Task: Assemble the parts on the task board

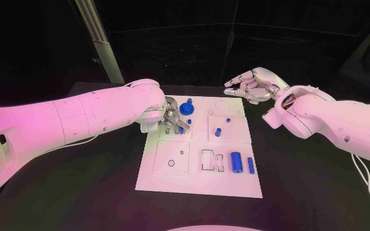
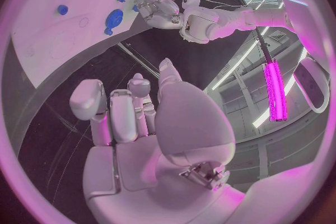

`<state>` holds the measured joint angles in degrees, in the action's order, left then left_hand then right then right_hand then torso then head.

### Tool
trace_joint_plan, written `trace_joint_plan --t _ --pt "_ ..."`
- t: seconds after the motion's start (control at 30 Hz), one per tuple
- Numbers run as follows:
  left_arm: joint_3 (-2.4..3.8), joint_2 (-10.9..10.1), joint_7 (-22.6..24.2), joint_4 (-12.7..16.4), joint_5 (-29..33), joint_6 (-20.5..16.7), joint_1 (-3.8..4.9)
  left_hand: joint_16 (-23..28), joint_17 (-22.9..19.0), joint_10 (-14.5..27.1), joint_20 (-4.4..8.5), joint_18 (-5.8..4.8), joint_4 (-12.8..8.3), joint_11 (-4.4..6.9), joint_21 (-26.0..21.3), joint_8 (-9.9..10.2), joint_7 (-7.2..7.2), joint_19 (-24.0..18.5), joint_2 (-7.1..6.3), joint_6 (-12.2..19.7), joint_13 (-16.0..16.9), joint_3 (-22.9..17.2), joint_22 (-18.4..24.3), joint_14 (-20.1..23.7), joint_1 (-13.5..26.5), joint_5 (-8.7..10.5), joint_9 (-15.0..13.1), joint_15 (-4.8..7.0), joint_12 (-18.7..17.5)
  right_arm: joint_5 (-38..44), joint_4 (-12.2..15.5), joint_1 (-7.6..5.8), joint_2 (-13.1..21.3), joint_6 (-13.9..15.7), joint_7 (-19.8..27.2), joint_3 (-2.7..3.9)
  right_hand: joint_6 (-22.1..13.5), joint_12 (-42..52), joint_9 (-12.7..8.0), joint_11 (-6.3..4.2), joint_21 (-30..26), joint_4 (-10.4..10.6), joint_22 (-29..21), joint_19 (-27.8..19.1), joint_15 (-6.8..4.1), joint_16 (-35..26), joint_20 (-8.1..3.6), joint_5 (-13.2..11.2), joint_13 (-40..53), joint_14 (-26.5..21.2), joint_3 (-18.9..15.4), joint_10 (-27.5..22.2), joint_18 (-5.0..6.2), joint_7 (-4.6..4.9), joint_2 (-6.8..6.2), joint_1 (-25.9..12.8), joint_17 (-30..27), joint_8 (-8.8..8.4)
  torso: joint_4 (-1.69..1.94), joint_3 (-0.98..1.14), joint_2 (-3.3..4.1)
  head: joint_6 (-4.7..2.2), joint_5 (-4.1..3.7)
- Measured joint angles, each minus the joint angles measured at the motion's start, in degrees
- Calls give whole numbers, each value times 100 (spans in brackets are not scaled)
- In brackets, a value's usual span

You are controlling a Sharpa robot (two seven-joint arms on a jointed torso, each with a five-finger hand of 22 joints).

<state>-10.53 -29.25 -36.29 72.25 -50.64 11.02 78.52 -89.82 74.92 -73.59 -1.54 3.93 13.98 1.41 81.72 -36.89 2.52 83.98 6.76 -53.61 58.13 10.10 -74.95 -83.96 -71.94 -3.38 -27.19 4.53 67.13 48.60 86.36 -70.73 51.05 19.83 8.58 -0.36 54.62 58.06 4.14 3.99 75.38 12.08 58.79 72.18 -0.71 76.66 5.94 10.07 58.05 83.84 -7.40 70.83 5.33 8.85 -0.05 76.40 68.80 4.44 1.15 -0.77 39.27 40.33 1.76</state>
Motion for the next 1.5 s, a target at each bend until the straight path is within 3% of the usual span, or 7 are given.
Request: trace_joint_plan --t 0.3,0.53,0.6,0.67,0.87,1.07,1.5 --pt "2 11 50 16 -1 -37 8 0 0 21 41 0 -292 23 0 -21 -49 -1 96 134 2 -595 0 -1 -486 0 -106 43 0 5 -42 0 -31 -64 -24 -1 -17 0 -1 0 -33 -21 -30 0 0 -29 0 231 -20 0 -81 0 0 -17 68 68 0 0 0 1 1 26 -14" --pt "4 -28 100 74 -3 -81 10 0 0 61 78 0 -212 44 0 49 -69 1 -37 255 -20 -1032 0 2 -848 -473 -132 81 -71 20 -68 0 -52 -112 -37 -1 -19 0 -1 -21 -63 -63 -52 22 0 -29 -22 628 -32 0 -159 21 0 -19 109 191 8 21 2 1 1 36 -16" --pt "3 -55 111 106 -3 -93 10 0 -1 61 81 0 27 44 0 68 -38 -2 -156 289 -50 -1272 1 2 -963 -579 -171 81 -137 26 -70 0 -57 -124 -39 -1 -19 0 -1 -21 -63 -63 -65 22 0 -29 -22 682 -36 0 -159 21 0 -19 82 219 8 21 4 1 1 36 -18" --pt "-1 -94 119 149 -5 -109 7 0 0 49 81 1 453 33 0 -18 -10 -2 -526 319 -73 -1809 1 2 -819 -632 -300 81 -169 37 -76 0 -61 -138 -42 -1 -19 0 4 -21 -63 -63 -68 22 0 -51 -22 691 -36 0 -159 21 0 -19 82 219 8 21 4 1 1 40 -18" --pt "-4 -212 138 279 -6 -232 3 0 -1 -35 81 1 191 35 0 -175 -8 -2 -1210 317 -54 -3515 1 2 -103 -598 -515 81 -169 76 -100 0 -67 -172 -51 -2 -19 0 4 -21 -63 -63 -80 22 0 -51 -22 717 -41 0 -191 21 0 -19 104 241 8 21 12 1 -2 37 -2" --pt "-8 -329 129 425 -17 -420 2 0 -1 -35 81 1 -72 36 0 -265 -7 -2 -1287 316 -61 -4100 1 2 258 -593 -632 80 -169 109 -122 0 -75 -200 -55 -2 -19 -27 3 -21 -85 -63 -93 22 0 -51 -22 716 -51 0 -190 21 0 -19 104 241 7 21 18 4 -3 36 19" --pt "-70 -440 33 572 -218 -640 -13 0 -1 -34 81 1 -62 34 0 -291 -6 -2 -1312 315 -66 -4119 1 2 341 -585 -687 80 -169 129 -156 0 -98 -231 -55 -2 -19 -27 2 -21 -110 -30 -126 1 0 -76 -42 716 -66 0 -223 21 -1 -19 104 241 -9 20 14 7 2 48 76"
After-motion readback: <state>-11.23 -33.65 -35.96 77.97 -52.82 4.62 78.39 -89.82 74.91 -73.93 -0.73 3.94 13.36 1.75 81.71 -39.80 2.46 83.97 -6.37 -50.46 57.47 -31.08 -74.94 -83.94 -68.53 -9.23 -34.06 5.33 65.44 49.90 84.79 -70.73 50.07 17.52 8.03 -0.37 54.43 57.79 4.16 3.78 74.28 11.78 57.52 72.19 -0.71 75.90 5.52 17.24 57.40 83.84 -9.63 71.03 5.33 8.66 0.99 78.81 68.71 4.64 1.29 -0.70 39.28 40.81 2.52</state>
